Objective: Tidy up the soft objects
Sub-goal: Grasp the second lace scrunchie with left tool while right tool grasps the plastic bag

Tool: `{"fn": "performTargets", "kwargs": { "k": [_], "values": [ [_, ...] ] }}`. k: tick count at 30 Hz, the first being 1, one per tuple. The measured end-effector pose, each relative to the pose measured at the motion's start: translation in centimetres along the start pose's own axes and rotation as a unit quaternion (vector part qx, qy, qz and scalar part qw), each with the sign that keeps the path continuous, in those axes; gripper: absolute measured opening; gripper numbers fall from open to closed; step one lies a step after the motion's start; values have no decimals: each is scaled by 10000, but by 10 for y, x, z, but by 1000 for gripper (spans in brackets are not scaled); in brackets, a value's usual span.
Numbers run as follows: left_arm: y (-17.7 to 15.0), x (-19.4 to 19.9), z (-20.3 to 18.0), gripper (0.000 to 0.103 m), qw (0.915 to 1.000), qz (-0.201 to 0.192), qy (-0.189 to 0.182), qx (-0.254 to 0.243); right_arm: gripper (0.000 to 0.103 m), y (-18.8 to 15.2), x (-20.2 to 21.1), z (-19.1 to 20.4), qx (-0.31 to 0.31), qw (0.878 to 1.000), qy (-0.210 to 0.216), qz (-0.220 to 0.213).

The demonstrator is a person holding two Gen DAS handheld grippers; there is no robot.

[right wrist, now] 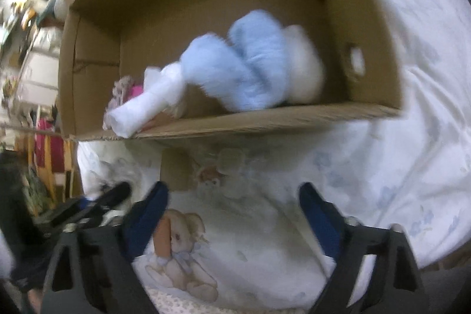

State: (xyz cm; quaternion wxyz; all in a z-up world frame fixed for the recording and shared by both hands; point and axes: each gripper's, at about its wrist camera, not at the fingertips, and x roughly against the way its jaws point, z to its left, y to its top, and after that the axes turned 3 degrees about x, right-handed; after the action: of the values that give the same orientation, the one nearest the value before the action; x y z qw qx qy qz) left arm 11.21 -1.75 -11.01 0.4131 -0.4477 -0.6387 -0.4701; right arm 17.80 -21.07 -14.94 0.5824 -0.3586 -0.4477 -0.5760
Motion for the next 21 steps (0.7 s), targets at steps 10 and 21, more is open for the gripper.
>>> {"fn": "performTargets", "kwargs": {
  "k": [10, 21],
  "values": [
    [-1, 24, 6, 20, 9991, -402, 131, -60, 29, 2, -16, 11, 335, 9983, -463, 148],
    [5, 22, -1, 20, 9984, -520, 215, -88, 12, -21, 40, -10, 370, 9978, -259, -486]
  ]
}}
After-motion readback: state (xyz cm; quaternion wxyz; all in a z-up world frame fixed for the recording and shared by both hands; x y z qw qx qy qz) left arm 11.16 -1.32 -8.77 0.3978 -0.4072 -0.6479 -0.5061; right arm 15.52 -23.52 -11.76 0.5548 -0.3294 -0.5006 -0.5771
